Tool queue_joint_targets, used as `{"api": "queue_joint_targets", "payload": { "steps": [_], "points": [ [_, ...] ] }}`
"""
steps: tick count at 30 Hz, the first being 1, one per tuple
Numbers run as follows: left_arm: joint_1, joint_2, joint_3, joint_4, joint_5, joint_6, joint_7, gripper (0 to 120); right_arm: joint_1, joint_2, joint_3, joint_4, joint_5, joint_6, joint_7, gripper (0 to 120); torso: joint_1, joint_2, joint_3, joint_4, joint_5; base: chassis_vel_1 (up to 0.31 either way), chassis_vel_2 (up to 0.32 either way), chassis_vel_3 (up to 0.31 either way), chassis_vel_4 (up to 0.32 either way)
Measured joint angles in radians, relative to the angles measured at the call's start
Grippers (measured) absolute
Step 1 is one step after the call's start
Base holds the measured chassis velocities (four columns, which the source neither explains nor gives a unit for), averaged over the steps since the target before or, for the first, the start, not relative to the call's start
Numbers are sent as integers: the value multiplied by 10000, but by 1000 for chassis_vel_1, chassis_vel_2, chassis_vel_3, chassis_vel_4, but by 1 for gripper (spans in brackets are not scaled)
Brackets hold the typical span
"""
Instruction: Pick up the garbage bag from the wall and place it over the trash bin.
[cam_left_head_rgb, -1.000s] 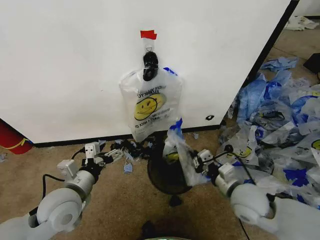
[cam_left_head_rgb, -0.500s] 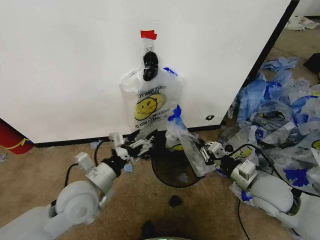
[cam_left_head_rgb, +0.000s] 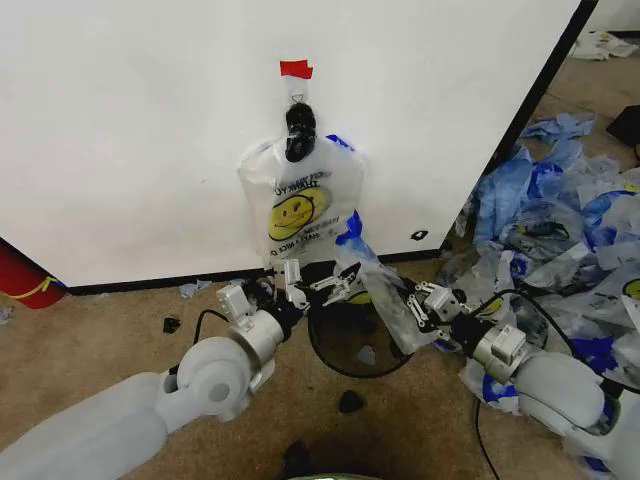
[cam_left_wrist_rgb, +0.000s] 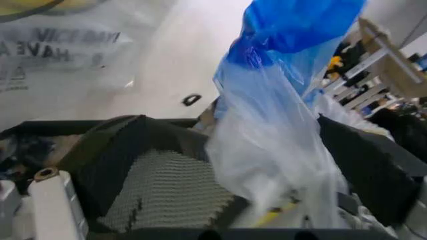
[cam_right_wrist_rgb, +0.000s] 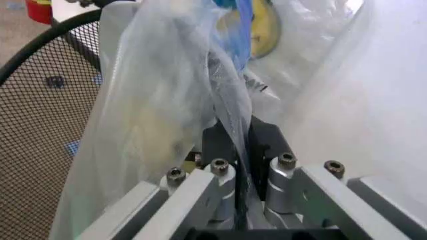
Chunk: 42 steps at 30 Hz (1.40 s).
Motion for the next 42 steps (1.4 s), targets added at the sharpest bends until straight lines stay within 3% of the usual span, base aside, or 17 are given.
{"api": "queue_joint_targets", "payload": {
  "steps": [9, 15, 25, 40, 42],
  "points": [
    [-521, -3, 326, 44, -208, 320, -502, 100, -84, -12, 110, 10, -56, 43, 26, 0, 0, 0, 0, -1, 0, 0, 0, 0, 0],
    [-547, -45, 395, -14, -249, 444, -718, 93, -85, -10, 115, -37, -95, 107, 49, 0, -1, 0, 0, -1, 0, 0, 0, 0, 0],
    [-932, -300, 588, 103, -540, 444, -1126, 58, -47, 64, -15, -158, -148, 153, 58, 0, -1, 0, 0, -3, 0, 0, 0, 0, 0],
    [-947, -152, 669, -107, -626, 414, -1088, 1, -22, 30, 4, -189, -170, 190, 54, 0, -1, 0, -1, -1, 0, 0, 0, 0, 0],
    [-939, -145, 665, -120, -627, 412, -1086, 0, -16, 34, 4, -185, -169, 190, 54, 0, -1, 0, -1, -2, 0, 0, 0, 0, 0]
  ]
}}
